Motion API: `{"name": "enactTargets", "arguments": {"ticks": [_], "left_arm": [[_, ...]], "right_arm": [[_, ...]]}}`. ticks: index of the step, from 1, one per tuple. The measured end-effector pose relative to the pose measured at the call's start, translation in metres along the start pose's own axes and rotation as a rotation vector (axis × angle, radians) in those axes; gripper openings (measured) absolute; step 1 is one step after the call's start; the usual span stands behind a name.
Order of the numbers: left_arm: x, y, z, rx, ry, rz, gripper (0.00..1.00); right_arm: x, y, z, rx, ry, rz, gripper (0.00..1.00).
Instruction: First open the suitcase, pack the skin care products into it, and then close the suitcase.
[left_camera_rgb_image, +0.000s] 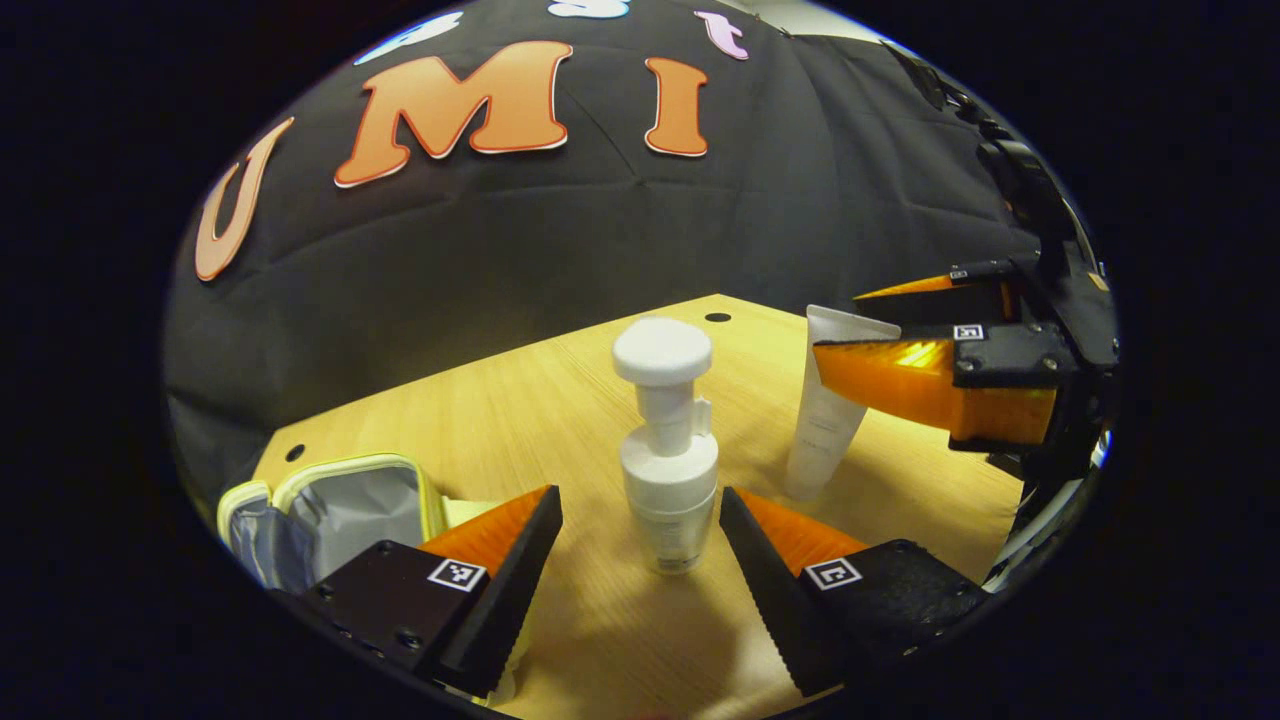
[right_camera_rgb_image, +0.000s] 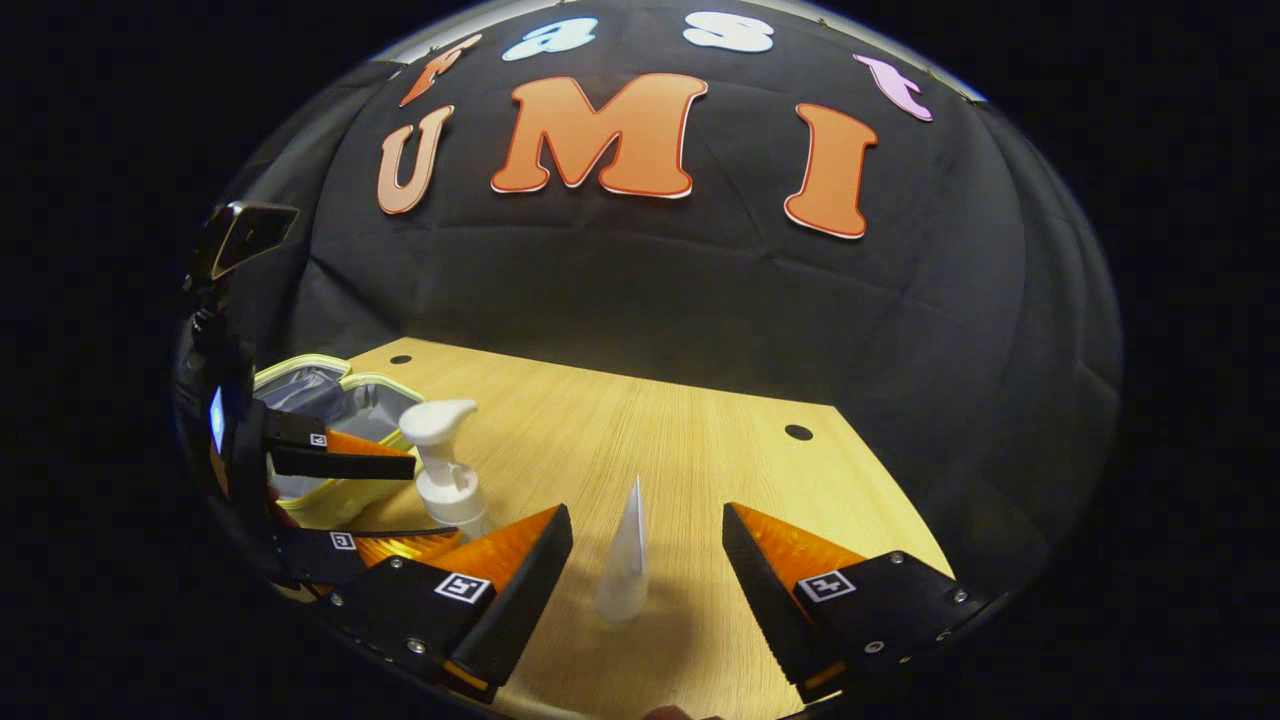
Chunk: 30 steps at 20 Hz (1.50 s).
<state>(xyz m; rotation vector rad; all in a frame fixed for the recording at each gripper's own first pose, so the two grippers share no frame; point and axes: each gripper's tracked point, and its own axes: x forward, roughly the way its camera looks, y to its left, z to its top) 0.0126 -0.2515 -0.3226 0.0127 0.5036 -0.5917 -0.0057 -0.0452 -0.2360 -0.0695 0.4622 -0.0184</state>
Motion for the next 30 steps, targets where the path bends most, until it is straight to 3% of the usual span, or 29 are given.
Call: {"name": "enactTargets", "arguments": {"ticks": [2,4,6,7,10,15,19,20,21,22,23,26,30], "left_arm": [[0.018,-0.005,-0.006,-0.009,0.012,-0.031,1.00],[0.032,-0.012,-0.013,-0.025,0.010,-0.051,0.94],[0.044,-0.016,-0.020,-0.054,0.013,-0.060,0.78],[0.047,-0.018,-0.020,-0.057,0.022,-0.067,0.66],[0.049,-0.012,-0.017,-0.073,0.034,-0.030,0.58],[0.030,0.002,0.005,-0.121,0.043,0.033,0.59],[0.004,0.020,0.030,-0.128,0.045,0.084,0.59],[-0.001,0.026,0.035,-0.129,0.043,0.097,0.59],[-0.006,0.031,0.037,-0.127,0.045,0.114,0.59],[-0.011,0.038,0.042,-0.121,0.043,0.133,0.59],[-0.017,0.043,0.044,-0.115,0.045,0.149,0.58],[-0.036,0.060,0.045,-0.107,0.049,0.195,0.59],[-0.055,0.079,0.056,-0.119,0.032,0.260,0.58]], "right_arm": [[0.005,0.001,-0.011,0.003,0.019,0.001,0.96],[0.010,0.003,-0.021,0.002,0.033,0.003,0.96],[0.014,0.005,-0.031,0.010,0.056,0.012,0.96],[0.014,0.007,-0.036,0.019,0.069,0.020,0.96],[0.023,0.015,-0.057,0.034,0.102,0.047,0.96],[0.035,0.030,-0.068,0.070,0.118,0.115,0.90],[0.049,0.035,-0.070,0.084,0.131,0.135,0.70],[0.051,0.032,-0.072,0.078,0.140,0.125,0.60],[0.056,0.031,-0.070,0.096,0.124,0.125,0.61],[0.053,0.032,-0.070,0.110,0.133,0.132,0.44],[0.051,0.032,-0.071,0.120,0.137,0.132,0.48],[0.050,0.031,-0.062,0.149,0.141,0.133,0.41],[0.038,0.036,-0.012,0.160,0.078,0.168,0.39]]}}
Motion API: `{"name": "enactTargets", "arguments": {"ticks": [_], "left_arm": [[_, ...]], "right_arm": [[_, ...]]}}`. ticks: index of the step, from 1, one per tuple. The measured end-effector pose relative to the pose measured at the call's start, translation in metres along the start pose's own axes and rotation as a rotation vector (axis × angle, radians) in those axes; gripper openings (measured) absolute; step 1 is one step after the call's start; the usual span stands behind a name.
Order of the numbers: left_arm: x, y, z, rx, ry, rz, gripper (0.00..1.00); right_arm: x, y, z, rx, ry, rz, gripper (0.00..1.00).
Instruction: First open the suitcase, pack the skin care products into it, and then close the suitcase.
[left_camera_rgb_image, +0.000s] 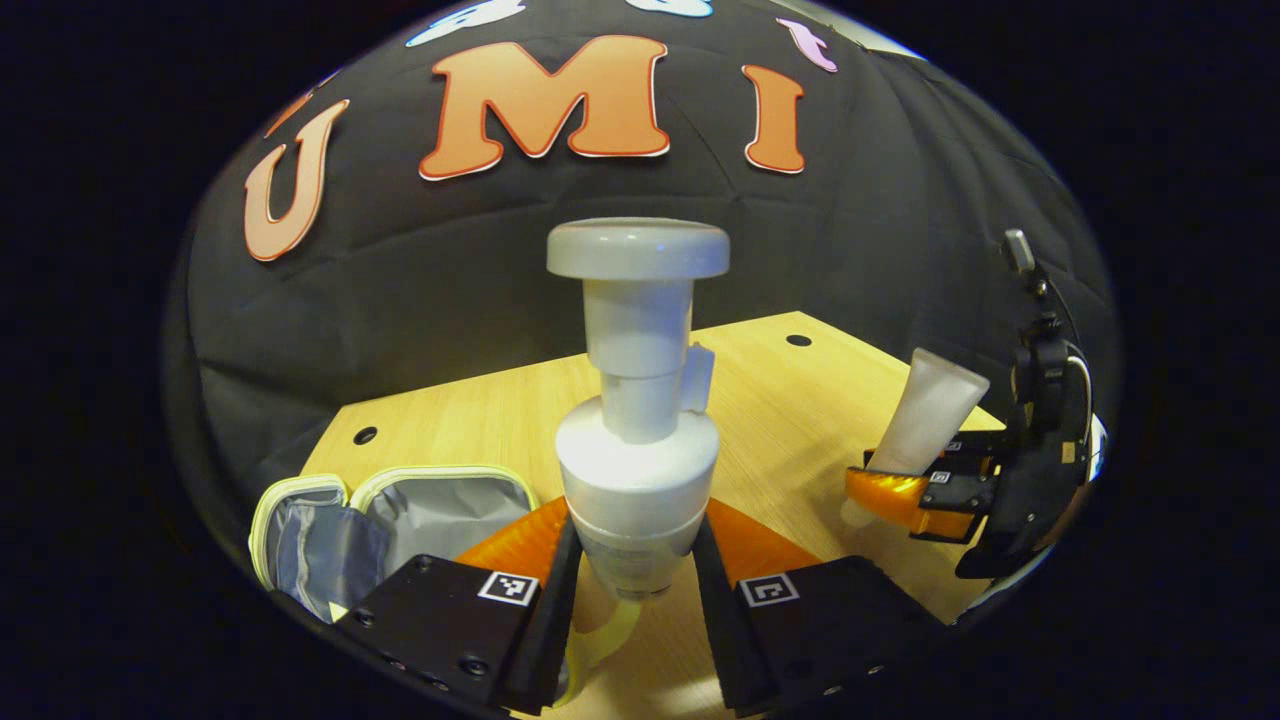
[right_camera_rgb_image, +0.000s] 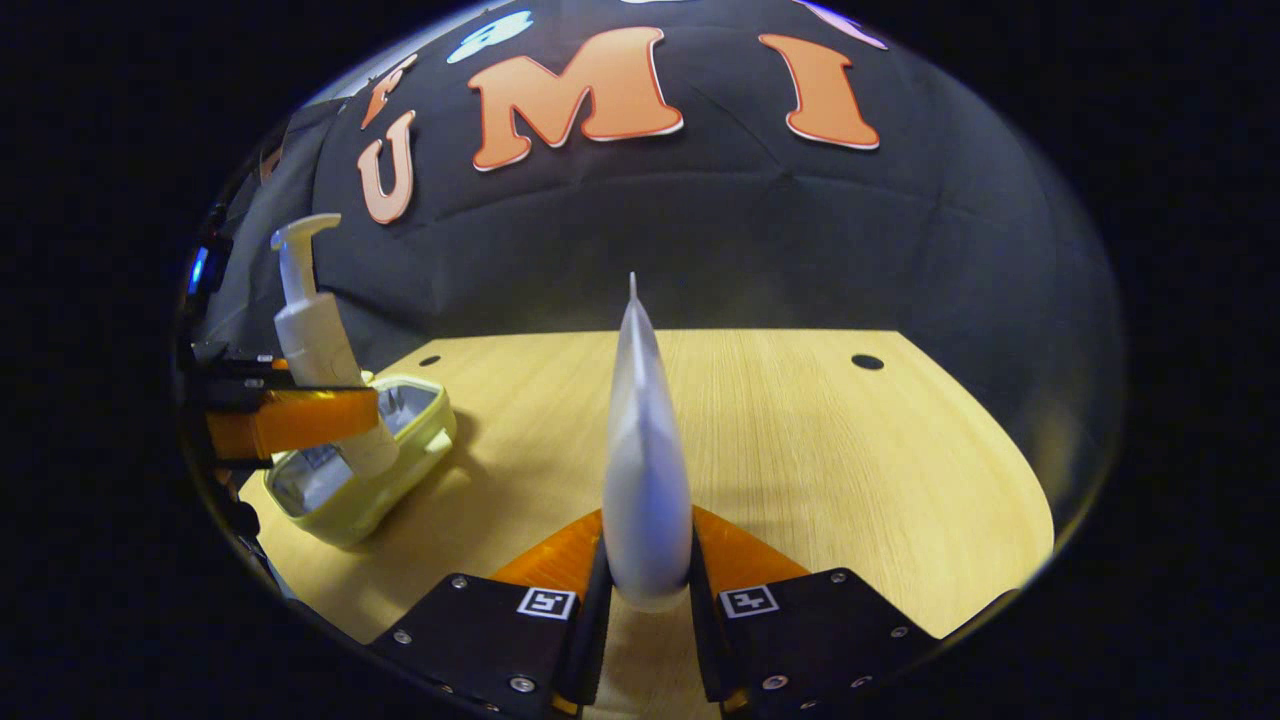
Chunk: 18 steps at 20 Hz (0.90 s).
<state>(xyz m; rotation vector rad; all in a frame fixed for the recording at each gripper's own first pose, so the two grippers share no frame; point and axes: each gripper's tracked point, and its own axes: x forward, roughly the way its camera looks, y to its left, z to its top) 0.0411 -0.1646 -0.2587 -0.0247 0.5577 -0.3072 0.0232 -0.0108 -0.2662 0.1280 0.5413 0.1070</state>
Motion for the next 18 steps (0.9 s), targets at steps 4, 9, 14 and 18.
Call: {"name": "enactTargets", "arguments": {"ticks": [4,9,14,18], "left_arm": [[-0.019,0.030,0.015,-0.053,-0.028,0.052,0.58],[-0.055,0.085,0.016,-0.096,-0.054,0.134,0.59],[-0.075,0.136,0.007,-0.087,-0.042,0.136,0.59],[-0.077,0.168,-0.008,-0.093,-0.012,0.095,0.59]], "right_arm": [[-0.015,0.020,0.039,-0.033,-0.046,0.046,0.39],[-0.034,0.062,0.071,-0.082,-0.087,0.111,0.38],[-0.037,0.125,0.097,-0.096,-0.092,0.155,0.38],[-0.029,0.174,0.108,-0.100,-0.098,0.169,0.38]]}}
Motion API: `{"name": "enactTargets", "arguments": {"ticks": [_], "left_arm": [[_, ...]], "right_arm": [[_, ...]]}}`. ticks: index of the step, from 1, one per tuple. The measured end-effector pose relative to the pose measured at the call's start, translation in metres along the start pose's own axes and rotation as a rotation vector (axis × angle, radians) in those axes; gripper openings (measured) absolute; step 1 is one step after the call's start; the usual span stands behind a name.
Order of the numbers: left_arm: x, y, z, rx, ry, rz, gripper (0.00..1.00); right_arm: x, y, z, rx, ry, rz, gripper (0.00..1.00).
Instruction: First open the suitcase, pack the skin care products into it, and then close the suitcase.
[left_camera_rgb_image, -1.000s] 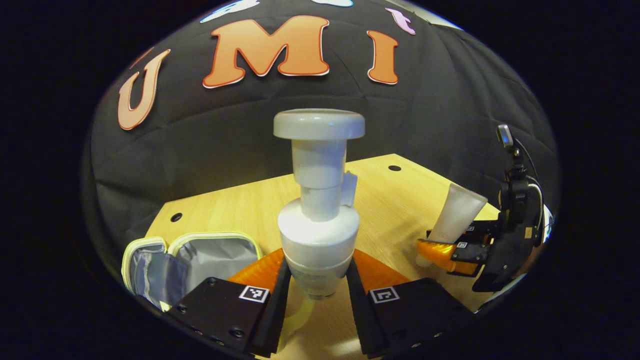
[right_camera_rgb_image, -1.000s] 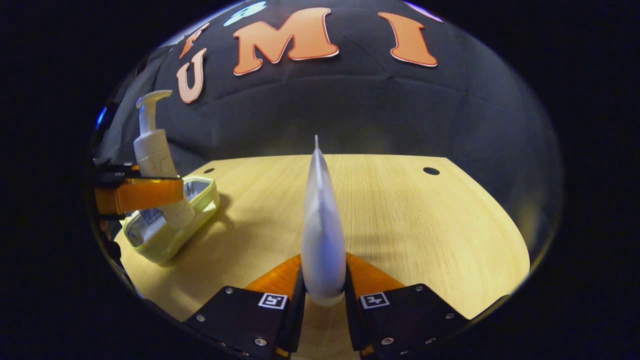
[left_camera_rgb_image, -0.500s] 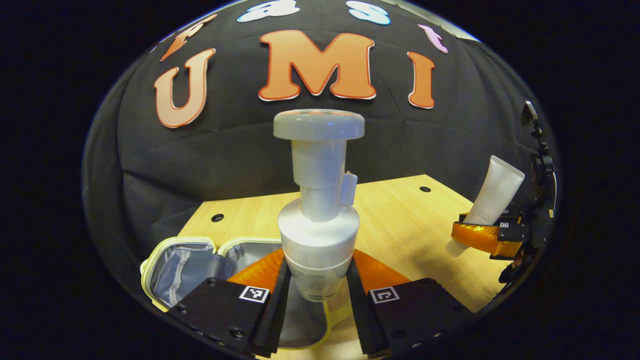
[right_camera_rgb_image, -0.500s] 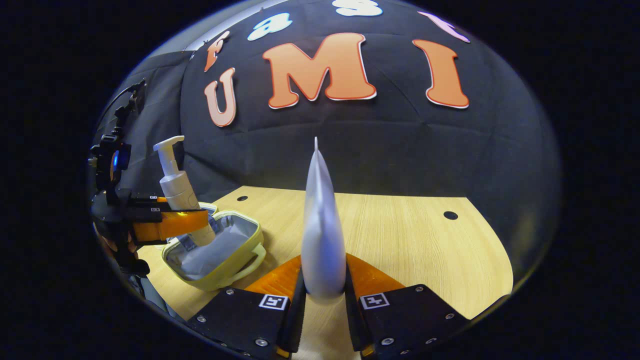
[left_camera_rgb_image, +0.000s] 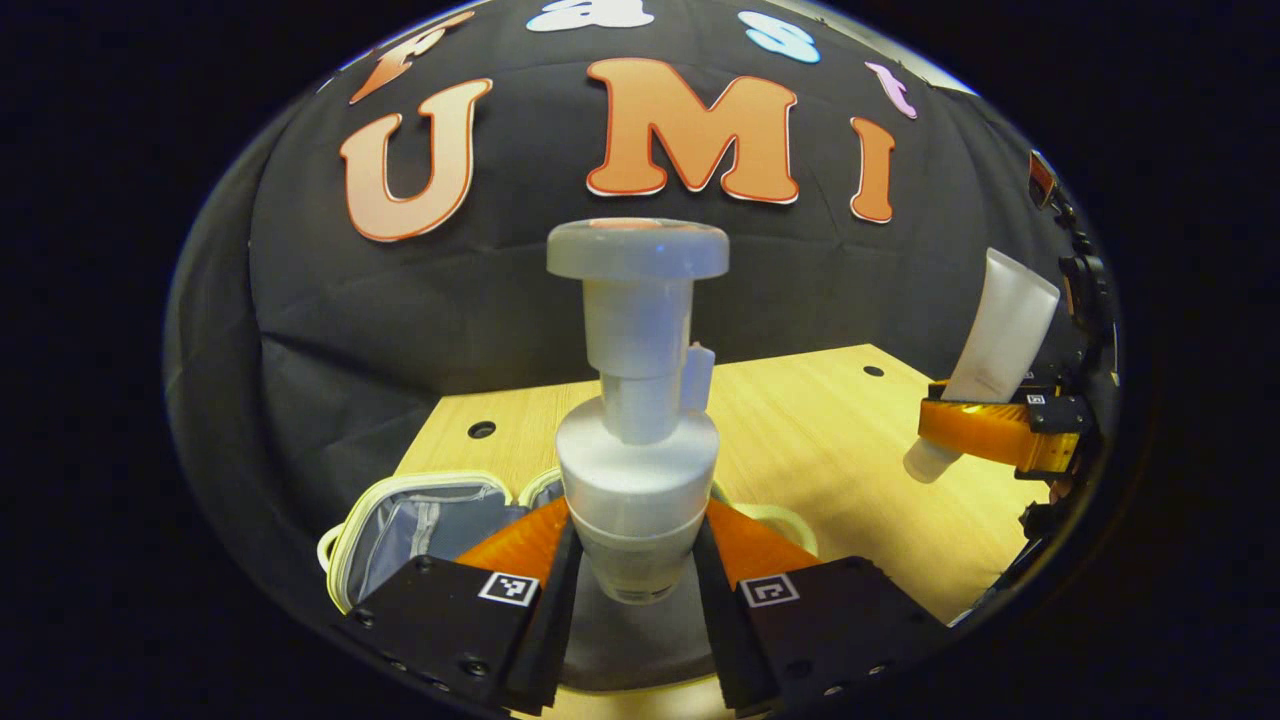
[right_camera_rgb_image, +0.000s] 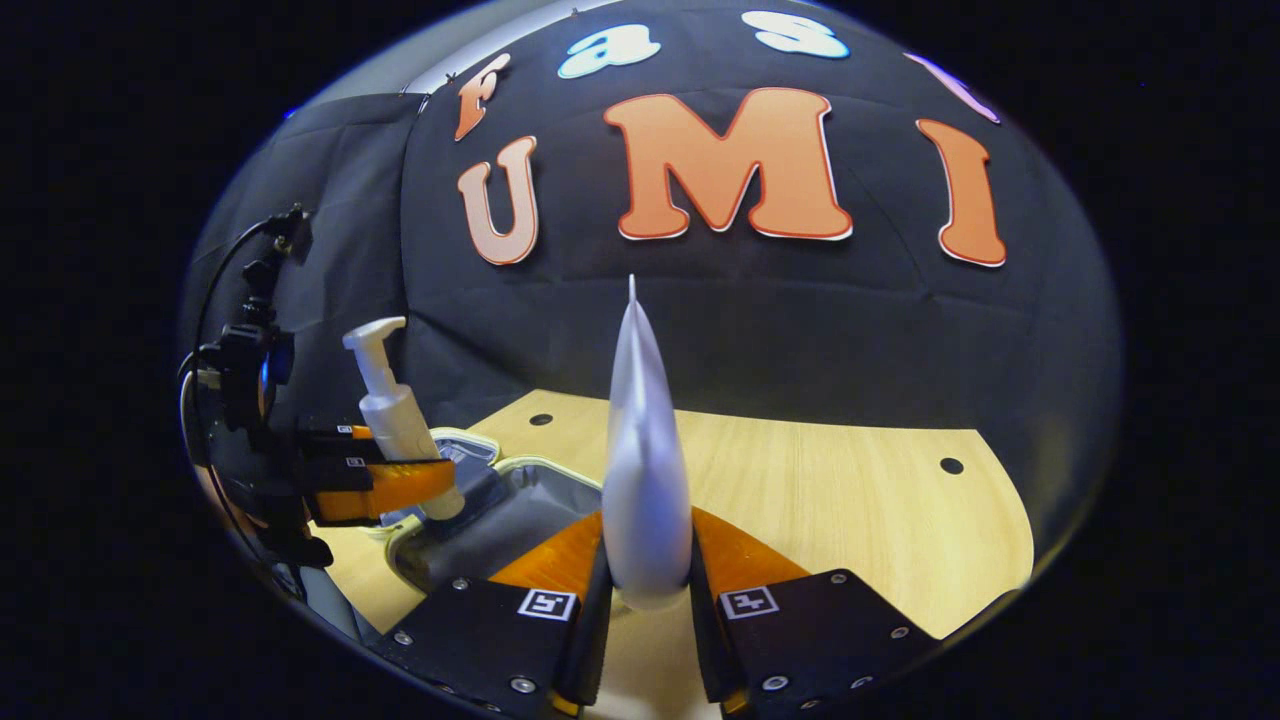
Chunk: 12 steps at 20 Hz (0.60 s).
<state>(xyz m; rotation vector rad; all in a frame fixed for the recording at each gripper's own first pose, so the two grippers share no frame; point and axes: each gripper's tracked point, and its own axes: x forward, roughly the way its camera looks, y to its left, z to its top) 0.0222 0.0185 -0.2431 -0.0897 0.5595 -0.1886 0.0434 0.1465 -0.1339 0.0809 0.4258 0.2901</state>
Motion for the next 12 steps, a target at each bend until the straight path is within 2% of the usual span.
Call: {"name": "enactTargets", "arguments": {"ticks": [4,9,12], "left_arm": [[0.009,0.025,-0.034,-0.006,0.097,-0.049,0.59],[0.034,0.030,-0.072,0.010,0.224,-0.139,0.60],[0.048,0.033,-0.094,-0.010,0.321,-0.161,0.59]], "right_arm": [[0.020,0.047,-0.022,0.055,0.060,0.033,0.38],[0.047,0.071,-0.053,0.093,0.136,0.015,0.39],[0.056,0.074,-0.065,0.081,0.172,0.009,0.39]]}}
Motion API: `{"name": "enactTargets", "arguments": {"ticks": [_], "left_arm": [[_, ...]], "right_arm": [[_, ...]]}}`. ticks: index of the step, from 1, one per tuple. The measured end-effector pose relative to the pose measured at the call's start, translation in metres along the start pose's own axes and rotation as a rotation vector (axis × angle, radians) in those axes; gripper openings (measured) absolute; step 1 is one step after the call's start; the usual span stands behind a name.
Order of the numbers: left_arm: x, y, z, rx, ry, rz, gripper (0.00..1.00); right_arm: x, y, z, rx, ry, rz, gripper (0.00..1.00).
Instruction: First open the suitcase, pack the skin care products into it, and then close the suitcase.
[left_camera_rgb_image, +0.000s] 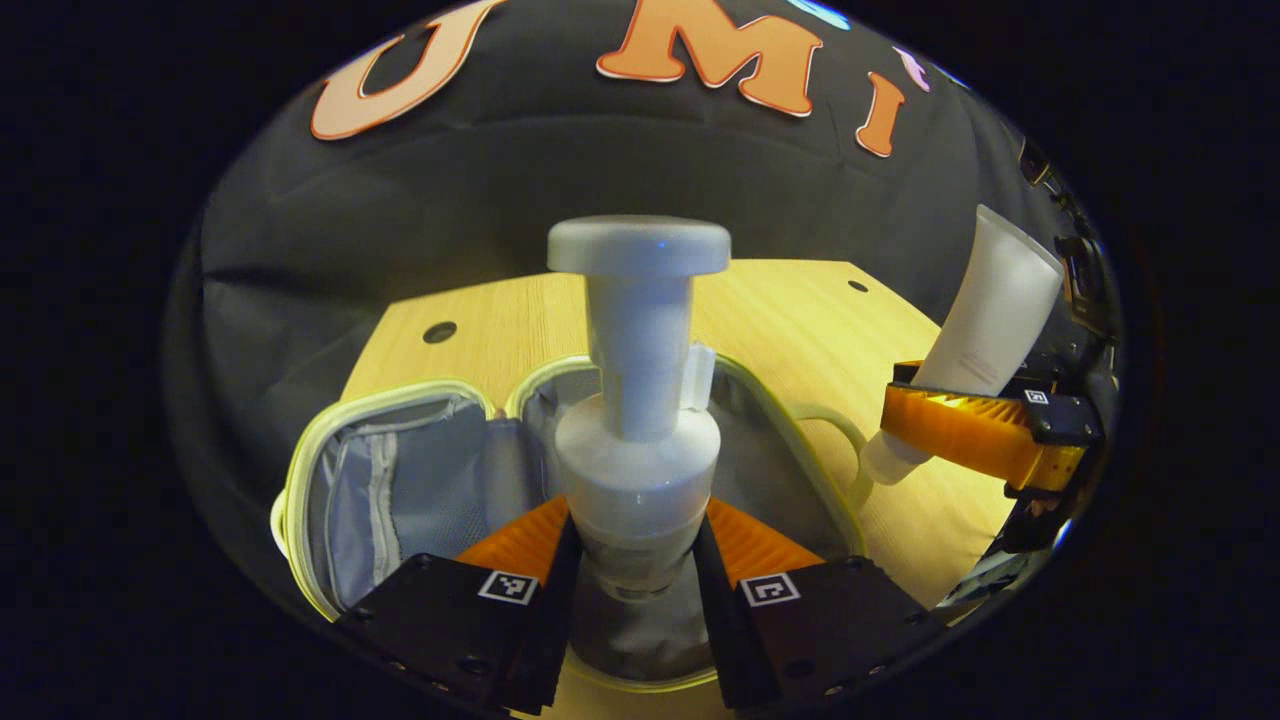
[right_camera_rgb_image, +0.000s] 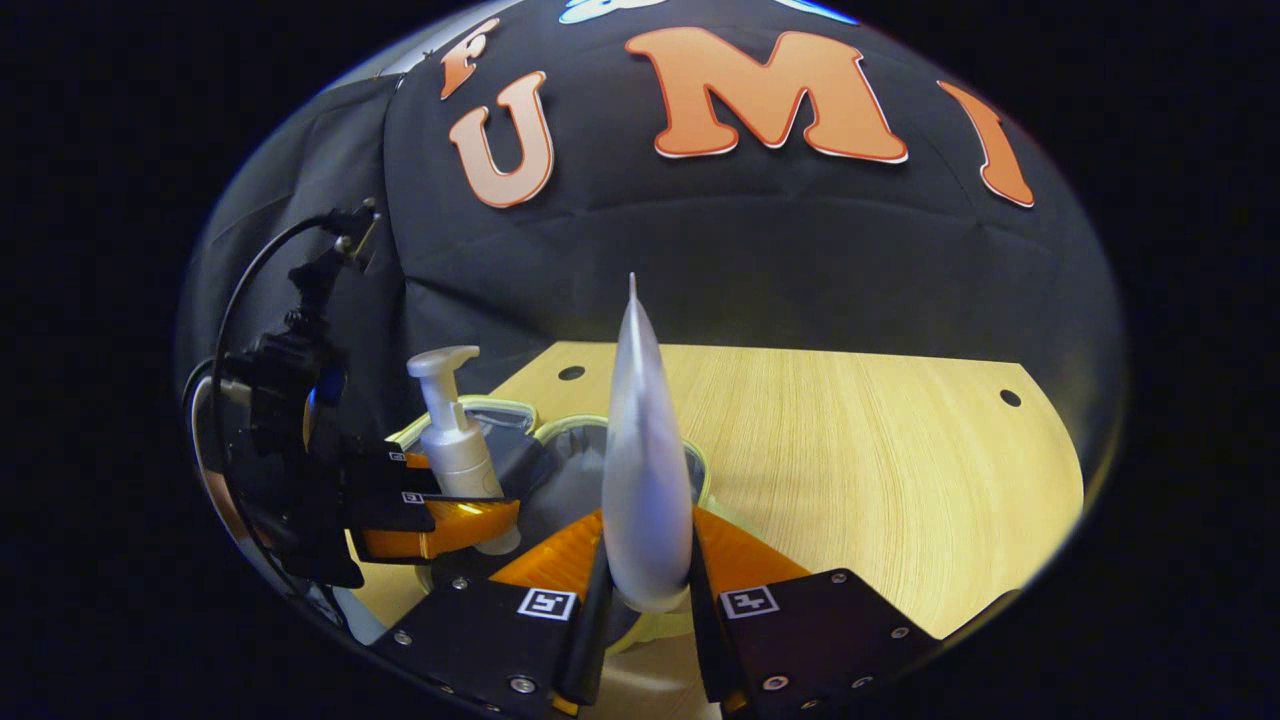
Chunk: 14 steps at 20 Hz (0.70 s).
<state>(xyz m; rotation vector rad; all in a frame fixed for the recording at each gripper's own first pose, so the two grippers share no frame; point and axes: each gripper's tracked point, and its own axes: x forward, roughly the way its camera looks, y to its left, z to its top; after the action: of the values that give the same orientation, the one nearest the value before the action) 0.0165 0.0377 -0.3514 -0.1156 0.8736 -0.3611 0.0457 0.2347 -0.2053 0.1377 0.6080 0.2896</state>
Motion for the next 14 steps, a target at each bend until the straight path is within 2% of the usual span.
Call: {"name": "enactTargets", "arguments": {"ticks": [3,8,11,14], "left_arm": [[0.018,-0.001,-0.021,-0.024,0.111,-0.030,0.59],[0.033,0.000,-0.041,-0.075,0.277,-0.007,0.59],[0.045,-0.002,-0.027,-0.081,0.317,0.013,0.59],[0.063,-0.004,-0.036,-0.110,0.339,0.030,0.59]], "right_arm": [[0.007,0.001,-0.013,0.030,0.051,0.008,0.39],[0.019,0.003,-0.024,0.051,0.090,0.022,0.39],[0.022,0.010,-0.029,0.071,0.122,0.049,0.38],[0.028,0.015,-0.029,0.089,0.134,0.059,0.39]]}}
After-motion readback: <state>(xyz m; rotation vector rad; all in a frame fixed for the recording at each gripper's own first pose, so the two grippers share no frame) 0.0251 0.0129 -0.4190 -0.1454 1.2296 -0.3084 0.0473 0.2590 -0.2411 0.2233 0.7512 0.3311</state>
